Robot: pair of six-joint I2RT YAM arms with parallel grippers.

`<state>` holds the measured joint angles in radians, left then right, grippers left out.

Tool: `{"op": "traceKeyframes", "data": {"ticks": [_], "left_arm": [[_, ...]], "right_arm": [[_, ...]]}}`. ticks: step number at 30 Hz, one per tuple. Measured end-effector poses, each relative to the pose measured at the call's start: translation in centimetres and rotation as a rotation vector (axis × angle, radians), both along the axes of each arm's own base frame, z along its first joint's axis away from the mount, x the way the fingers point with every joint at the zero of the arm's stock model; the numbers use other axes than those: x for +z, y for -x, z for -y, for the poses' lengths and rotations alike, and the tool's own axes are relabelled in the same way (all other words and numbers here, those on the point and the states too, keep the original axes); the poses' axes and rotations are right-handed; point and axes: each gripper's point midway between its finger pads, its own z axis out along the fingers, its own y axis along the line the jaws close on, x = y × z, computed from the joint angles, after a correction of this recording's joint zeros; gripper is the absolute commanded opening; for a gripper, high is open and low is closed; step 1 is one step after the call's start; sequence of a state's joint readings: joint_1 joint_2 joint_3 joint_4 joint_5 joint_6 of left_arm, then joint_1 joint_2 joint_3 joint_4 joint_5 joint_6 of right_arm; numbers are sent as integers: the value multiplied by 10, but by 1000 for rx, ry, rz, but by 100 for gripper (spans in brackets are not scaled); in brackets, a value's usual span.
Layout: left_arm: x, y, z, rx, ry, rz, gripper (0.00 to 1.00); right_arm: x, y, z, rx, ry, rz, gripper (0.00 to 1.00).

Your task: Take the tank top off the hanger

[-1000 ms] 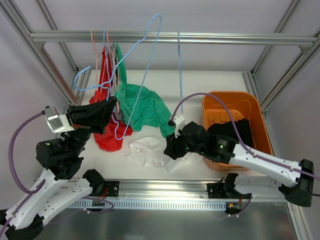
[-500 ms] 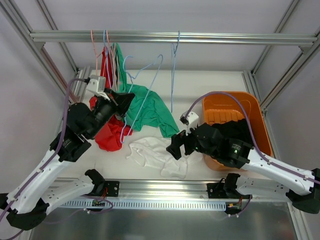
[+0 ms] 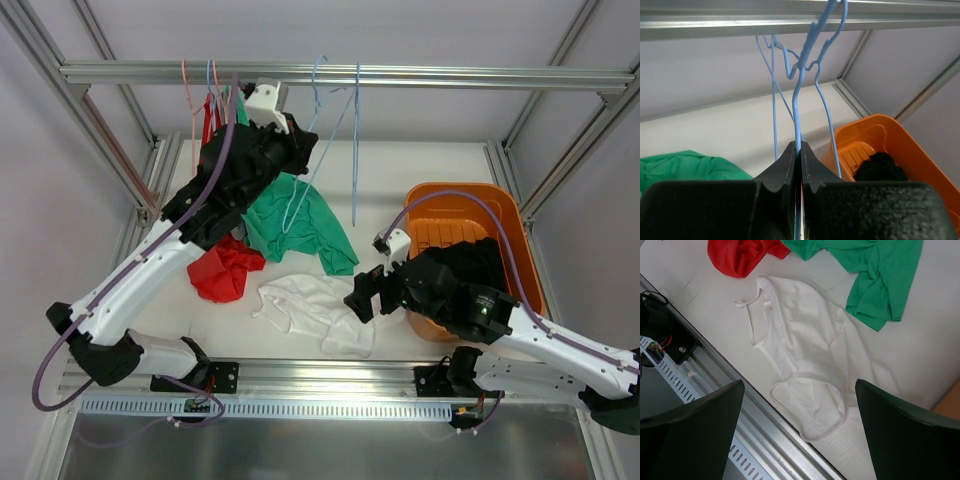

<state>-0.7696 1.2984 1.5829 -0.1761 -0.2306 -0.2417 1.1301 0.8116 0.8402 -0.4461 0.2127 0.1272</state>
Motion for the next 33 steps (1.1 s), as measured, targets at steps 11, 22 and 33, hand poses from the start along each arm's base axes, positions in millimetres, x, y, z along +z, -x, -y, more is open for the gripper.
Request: {"op": "traceKeyframes", "data": {"ticks": [11, 22, 33], "left_arm": [[-26, -62, 37, 83, -134, -24, 0], [-57, -70, 36, 119, -183, -79, 0], [-53, -55, 19, 128, -179, -78, 82]], "right_arm": [[-16, 4, 10, -18, 14, -24, 99], [-36, 6, 11, -17, 54, -51, 100], [-54, 2, -2, 6, 106, -69, 100]]}}
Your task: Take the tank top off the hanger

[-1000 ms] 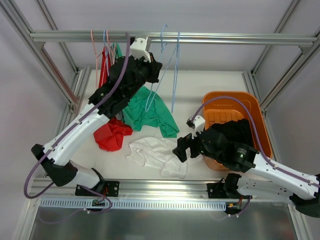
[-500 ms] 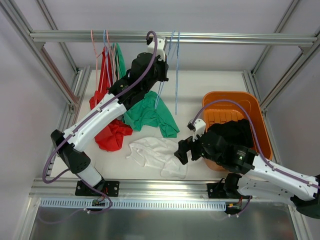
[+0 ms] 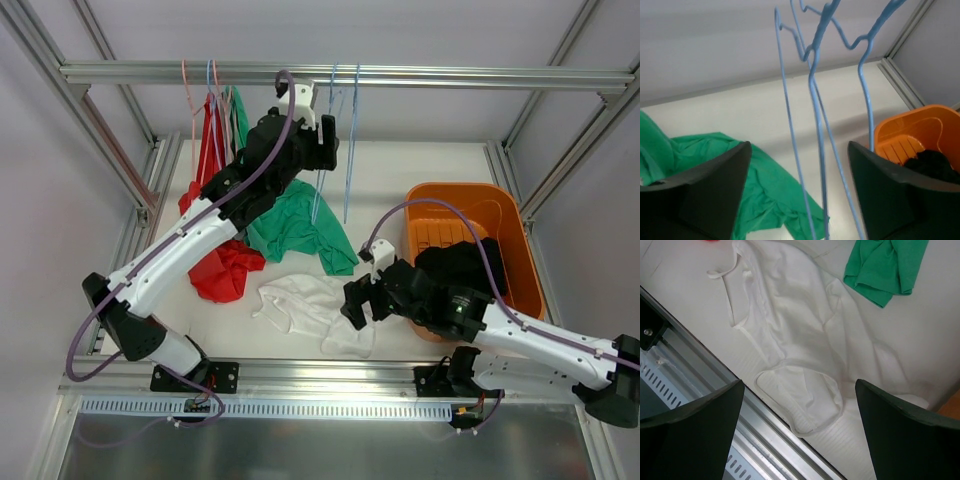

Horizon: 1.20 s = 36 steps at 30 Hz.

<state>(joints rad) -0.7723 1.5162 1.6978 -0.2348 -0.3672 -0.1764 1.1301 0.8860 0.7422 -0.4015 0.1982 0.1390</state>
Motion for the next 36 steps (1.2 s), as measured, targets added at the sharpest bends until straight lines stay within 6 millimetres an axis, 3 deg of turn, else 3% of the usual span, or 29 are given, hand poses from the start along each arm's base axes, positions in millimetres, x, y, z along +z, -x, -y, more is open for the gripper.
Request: {"op": "traceKeyframes", "data": {"ticks": [1, 5, 11, 17, 21, 24, 26, 27, 29, 30, 32, 36], "left_arm": [[1, 4, -4, 0, -1, 3, 99], [7, 26, -27, 4, 12, 17, 99], [13, 84, -83, 7, 51, 55, 99], [-6, 141, -143, 36, 102, 62, 99], [-17, 165, -163, 31, 115, 41, 99], [-36, 174, -160, -14, 92, -18, 99], [-52, 180, -154, -52, 69, -66, 99], [-60, 181, -153, -61, 58, -87, 99], [-76, 185, -153, -73, 31, -125, 99], [-83, 187, -155, -72, 17, -141, 99], [-93, 191, -158, -71, 1, -158, 99], [-104, 199, -166, -72, 1, -157, 99]], "right_arm": [[-2, -1, -1, 3, 9, 0, 100], [-16, -3, -6, 19, 61, -7, 99], [-44, -3, -28, 84, 117, -45, 100], [-94, -9, -38, 71, 286, -80, 99], [-116, -23, -44, 23, 354, -69, 95], [-134, -26, -49, 11, 383, -82, 85], [-142, -27, -53, 7, 381, -90, 70], [-141, -28, -58, 2, 363, -88, 56], [-141, -29, -64, 2, 332, -84, 41], [-141, -28, -66, 1, 322, -85, 21], [-141, -26, -70, 7, 307, -80, 0], [-136, -14, -71, 32, 278, -67, 0]]}}
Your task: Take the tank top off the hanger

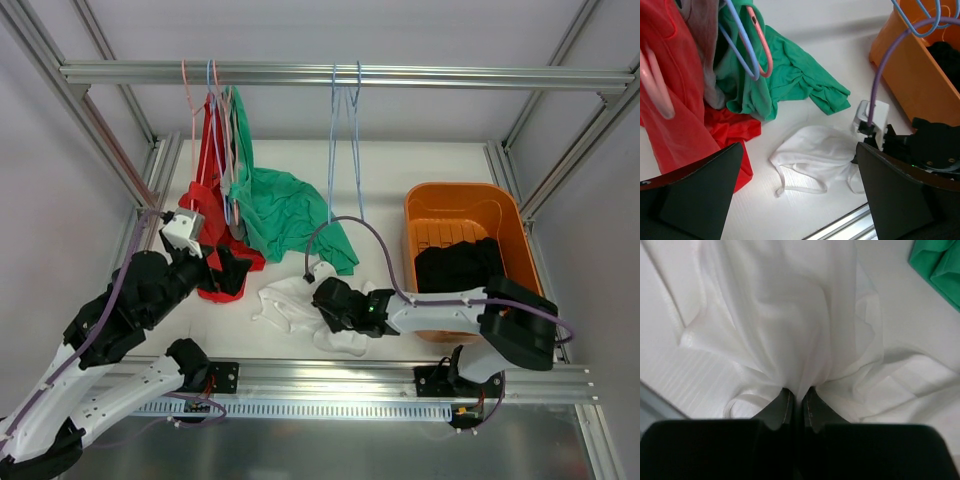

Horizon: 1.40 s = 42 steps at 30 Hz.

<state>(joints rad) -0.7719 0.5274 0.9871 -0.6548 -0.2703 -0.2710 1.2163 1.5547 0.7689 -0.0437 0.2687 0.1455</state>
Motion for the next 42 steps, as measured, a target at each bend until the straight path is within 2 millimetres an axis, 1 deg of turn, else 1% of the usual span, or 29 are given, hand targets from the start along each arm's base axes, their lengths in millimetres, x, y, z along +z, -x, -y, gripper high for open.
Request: {"op": "traceKeyframes", "data": {"ticks": [2, 3, 5, 7, 9, 11, 12, 14, 15, 16, 20, 23, 25, 27, 29, 32, 33, 34, 35, 36, 37, 39, 40, 41, 42], "left_arm": [[-1, 4, -3, 1, 6, 4, 99], [0, 5, -5, 1, 15, 9, 99], [3, 8, -7, 6, 41, 17, 99], [4, 11, -10, 11, 64, 25, 99], [4, 13, -12, 14, 77, 32, 99], [3, 15, -14, 16, 85, 41, 99], [2, 15, -15, 18, 87, 44, 99], [1, 16, -17, 24, 92, 51, 99], [0, 16, -19, 29, 93, 54, 99], [0, 16, -20, 33, 94, 57, 99], [3, 17, -23, 44, 104, 71, 99], [5, 17, -27, 60, 112, 81, 99], [6, 17, -28, 70, 119, 82, 99], [7, 17, -28, 71, 126, 80, 99], [13, 17, -28, 69, 132, 82, 99], [34, 16, -25, 60, 150, 96, 99], [40, 15, -23, 58, 156, 101, 99], [48, 14, -21, 55, 159, 102, 99], [57, 12, -19, 52, 163, 105, 99], [64, 9, -16, 50, 164, 104, 99], [72, 6, -12, 50, 164, 103, 99], [84, -3, -6, 59, 158, 95, 99], [92, -9, -3, 73, 151, 93, 99], [98, -16, 0, 89, 143, 91, 99], [103, -25, 4, 108, 128, 85, 99]], "right_arm": [[11, 10, 3, 23, -17, 8, 0], [21, 14, 4, 33, -35, 16, 0], [47, 19, 4, 49, -96, 39, 0], [85, 21, 6, 50, -191, 80, 0], [122, 19, 15, 31, -265, 124, 0], [155, 16, 27, 1, -312, 167, 0], [166, 15, 32, -10, -326, 183, 0], [191, 12, 49, -43, -347, 221, 0], [203, 10, 61, -64, -352, 245, 0], [212, 9, 70, -78, -358, 263, 0], [258, 1, 119, -165, -368, 366, 0], [295, -11, 159, -271, -368, 459, 0], [310, -20, 183, -357, -346, 512, 0], [313, -33, 212, -472, -277, 557, 0], [305, -48, 242, -605, -182, 563, 0], [280, -65, 279, -764, -45, 521, 0], [270, -68, 287, -796, -17, 495, 0], [256, -72, 296, -832, 8, 455, 5], [242, -75, 303, -864, 28, 416, 50], [229, -77, 306, -881, 38, 383, 74], [219, -79, 307, -888, 45, 361, 85], [195, -78, 304, -868, 65, 296, 88], [189, -77, 302, -855, 69, 279, 89], [187, -77, 299, -844, 64, 268, 89], [188, -77, 298, -840, 55, 268, 92]]}}
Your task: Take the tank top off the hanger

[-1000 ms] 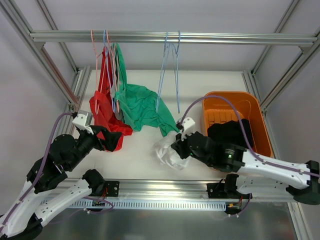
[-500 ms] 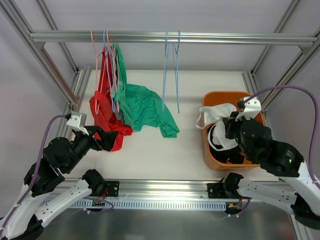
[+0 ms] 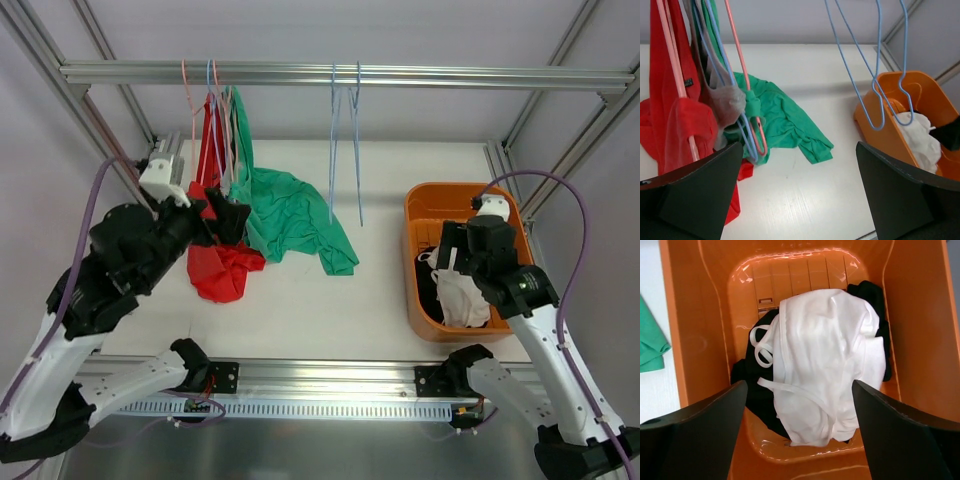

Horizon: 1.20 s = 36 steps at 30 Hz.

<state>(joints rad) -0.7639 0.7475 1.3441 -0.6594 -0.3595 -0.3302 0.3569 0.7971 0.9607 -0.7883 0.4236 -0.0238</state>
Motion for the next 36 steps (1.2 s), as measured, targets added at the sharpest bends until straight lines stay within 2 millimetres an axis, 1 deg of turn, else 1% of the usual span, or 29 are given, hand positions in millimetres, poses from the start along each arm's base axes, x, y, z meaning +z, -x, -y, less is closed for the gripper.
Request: {"op": "traceKeyframes", "data": {"ticks": [2, 3, 7, 9, 10, 12, 14, 15, 16, 18, 22, 26, 29, 33, 36], "left_arm": [[9, -16, 5, 38, -28, -8, 99], [12, -26, 10, 56, -51, -16, 99], [24, -65, 25, 125, -134, -29, 99], [23, -83, 28, 155, -174, -40, 98], [23, -92, 28, 174, -195, -46, 92], [21, -108, 26, 204, -228, -55, 85], [22, -122, 21, 232, -248, -59, 72], [22, -127, 19, 245, -256, -60, 69], [22, -132, 15, 258, -265, -63, 68], [20, -139, 9, 279, -275, -71, 63], [15, -150, 4, 296, -295, -86, 55], [2, -164, 4, 311, -325, -117, 51], [-11, -174, 6, 320, -351, -144, 44], [-21, -182, 4, 334, -370, -167, 41], [-23, -184, 2, 347, -379, -171, 41]], "right_arm": [[4, 1, -1, 8, -15, 16, 98], [9, 3, -2, 15, -25, 32, 99], [32, 11, -5, 47, -76, 120, 100], [41, 19, -8, 74, -111, 162, 99], [45, 22, -10, 90, -128, 181, 99], [52, 29, -15, 126, -163, 215, 99], [55, 34, -20, 160, -187, 229, 97], [55, 35, -23, 174, -197, 230, 97], [53, 37, -25, 185, -204, 227, 96], [50, 38, -29, 204, -213, 217, 96], [45, 40, -35, 234, -230, 195, 94], [44, 40, -41, 263, -249, 191, 92], [40, 41, -45, 281, -261, 180, 91], [35, 41, -50, 300, -272, 167, 90], [33, 40, -52, 308, -277, 164, 89]]}}
